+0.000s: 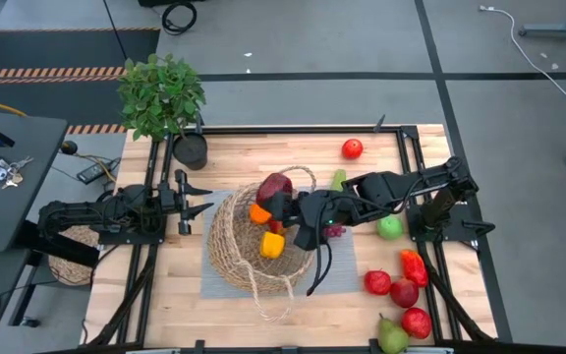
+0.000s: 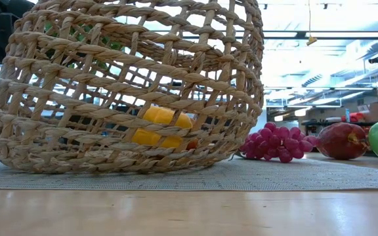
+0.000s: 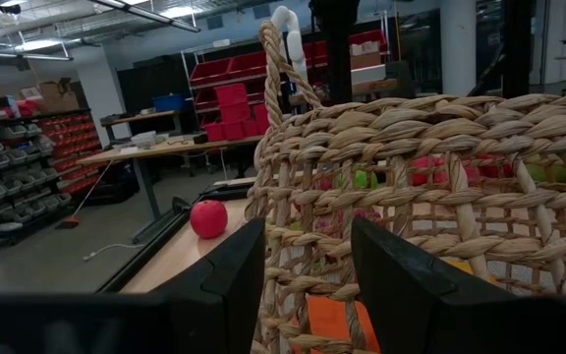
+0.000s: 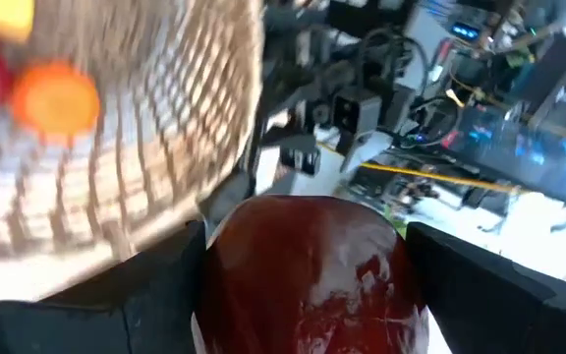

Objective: Build produce basket
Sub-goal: Put the red apple in the basket

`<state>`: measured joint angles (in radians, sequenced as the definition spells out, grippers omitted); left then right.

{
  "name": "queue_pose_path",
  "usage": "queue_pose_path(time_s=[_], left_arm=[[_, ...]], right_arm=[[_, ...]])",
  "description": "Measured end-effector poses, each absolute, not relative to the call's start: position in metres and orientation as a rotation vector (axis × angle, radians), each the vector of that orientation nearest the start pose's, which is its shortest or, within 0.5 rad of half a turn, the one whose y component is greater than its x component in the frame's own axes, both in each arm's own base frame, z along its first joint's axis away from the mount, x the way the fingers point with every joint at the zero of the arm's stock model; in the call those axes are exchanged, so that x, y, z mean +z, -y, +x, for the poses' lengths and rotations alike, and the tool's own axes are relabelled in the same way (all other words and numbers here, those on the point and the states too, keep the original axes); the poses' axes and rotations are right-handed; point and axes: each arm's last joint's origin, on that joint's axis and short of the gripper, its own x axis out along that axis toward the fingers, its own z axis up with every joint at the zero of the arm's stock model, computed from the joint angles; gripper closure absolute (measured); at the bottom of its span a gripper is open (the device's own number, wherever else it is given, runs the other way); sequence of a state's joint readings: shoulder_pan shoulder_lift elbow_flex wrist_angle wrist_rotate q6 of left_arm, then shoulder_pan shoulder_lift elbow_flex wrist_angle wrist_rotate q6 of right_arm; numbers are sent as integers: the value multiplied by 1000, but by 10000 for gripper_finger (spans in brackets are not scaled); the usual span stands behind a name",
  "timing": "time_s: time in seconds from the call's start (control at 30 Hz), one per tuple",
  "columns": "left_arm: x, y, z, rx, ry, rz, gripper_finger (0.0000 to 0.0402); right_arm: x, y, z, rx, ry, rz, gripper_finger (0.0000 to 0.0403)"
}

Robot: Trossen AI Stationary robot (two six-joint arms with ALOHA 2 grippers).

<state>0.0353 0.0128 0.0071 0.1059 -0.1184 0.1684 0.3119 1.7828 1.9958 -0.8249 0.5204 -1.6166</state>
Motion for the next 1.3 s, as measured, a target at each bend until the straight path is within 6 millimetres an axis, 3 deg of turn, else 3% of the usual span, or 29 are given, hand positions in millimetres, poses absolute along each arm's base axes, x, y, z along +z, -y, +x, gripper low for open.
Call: queue_pose_path(time_s=[0.27,0.5,0.8,0.9,1.3], left_arm=[[175,-7,97,162,87,163,241],[175,-7,97,162,87,164,241],[175,-7,97,161,87,164,241],[175,-7,97,162,86,164,241],[175,-7,97,162,86,164,241]], right_arm=[[398,-98,370,351,-741,-2096,56],[383,-99,372,436,-759,-2204,56],[384,-111,372,436,-689,-2252,56],[387,-114,374,359,-637,-2097,56],[397,-110,382,-60,-520,-997,56]])
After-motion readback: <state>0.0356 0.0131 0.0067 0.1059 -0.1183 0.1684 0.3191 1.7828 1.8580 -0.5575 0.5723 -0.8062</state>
